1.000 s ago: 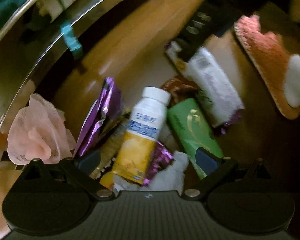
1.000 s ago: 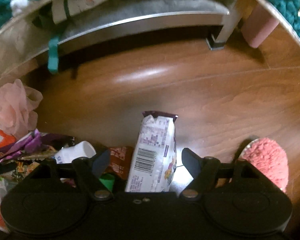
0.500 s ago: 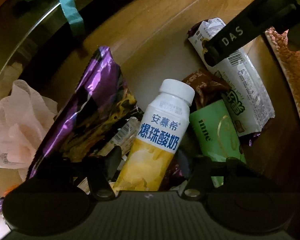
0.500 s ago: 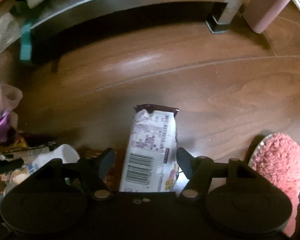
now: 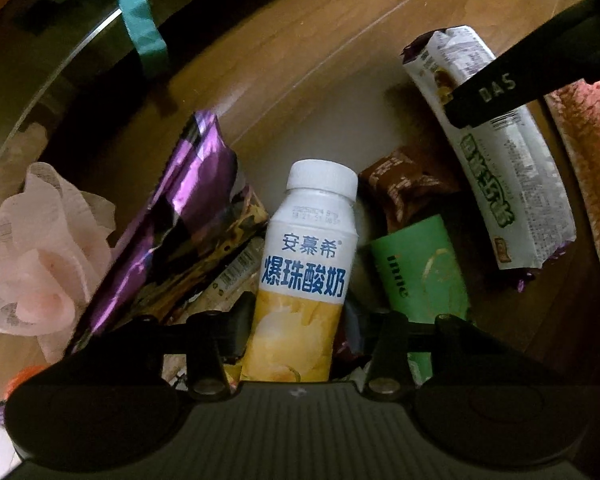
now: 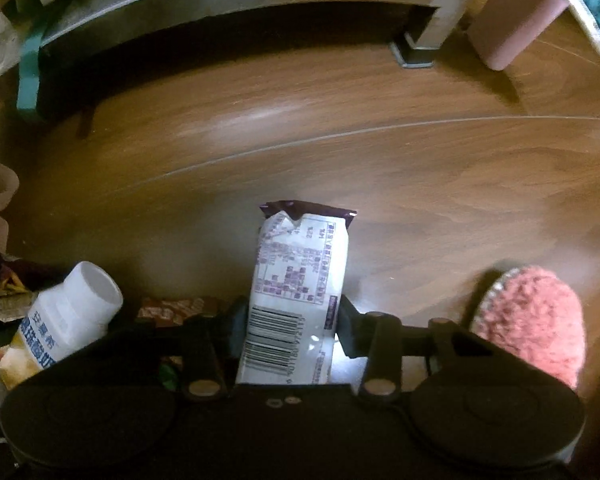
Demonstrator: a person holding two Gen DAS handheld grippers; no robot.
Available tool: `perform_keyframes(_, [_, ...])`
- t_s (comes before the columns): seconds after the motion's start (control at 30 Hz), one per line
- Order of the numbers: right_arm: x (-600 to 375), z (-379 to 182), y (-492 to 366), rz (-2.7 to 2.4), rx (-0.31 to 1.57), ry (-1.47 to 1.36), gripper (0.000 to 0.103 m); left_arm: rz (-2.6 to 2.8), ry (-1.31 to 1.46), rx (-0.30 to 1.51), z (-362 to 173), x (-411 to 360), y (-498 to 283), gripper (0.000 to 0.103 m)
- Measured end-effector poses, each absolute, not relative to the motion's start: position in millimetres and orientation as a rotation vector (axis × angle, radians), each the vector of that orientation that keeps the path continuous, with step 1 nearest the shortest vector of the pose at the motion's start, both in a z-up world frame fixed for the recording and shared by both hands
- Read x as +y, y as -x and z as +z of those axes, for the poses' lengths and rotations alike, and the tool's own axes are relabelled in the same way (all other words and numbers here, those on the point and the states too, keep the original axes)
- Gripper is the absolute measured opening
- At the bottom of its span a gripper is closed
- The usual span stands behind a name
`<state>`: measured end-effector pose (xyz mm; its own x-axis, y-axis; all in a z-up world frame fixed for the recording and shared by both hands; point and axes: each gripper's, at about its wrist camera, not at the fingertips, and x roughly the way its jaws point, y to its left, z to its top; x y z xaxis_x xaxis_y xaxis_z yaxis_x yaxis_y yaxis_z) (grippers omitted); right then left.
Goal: Collect trash
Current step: 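Lift the yogurt bottle with left while right carries the snack bar toward the teal wastebasket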
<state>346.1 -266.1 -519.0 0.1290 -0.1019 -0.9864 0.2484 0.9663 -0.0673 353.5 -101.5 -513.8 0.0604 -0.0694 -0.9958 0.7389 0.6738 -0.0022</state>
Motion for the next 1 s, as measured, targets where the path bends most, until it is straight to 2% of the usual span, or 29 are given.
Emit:
perform_keyframes(0.2, [-263.8,-468.3,-335.0,-0.263,1.386,-0.102,0.042,-0.646,-0.51,1.429,-462.7,-91.5,-353.6,0.041])
perform_keyframes(0.53, [-257.7,-340.3,-310.7,-0.185,1.247,-0.136,0.042,-0.499,-0.304,1.425,-333.9,-75.1,-354.9,0.04])
perform_keyframes(1.0, [-221.1,-115.1,-252.0,0.073,0.884,-0.101,0.042,-0.318,-0.107,1.046,-100.1,-32.5,-317.9,0.04])
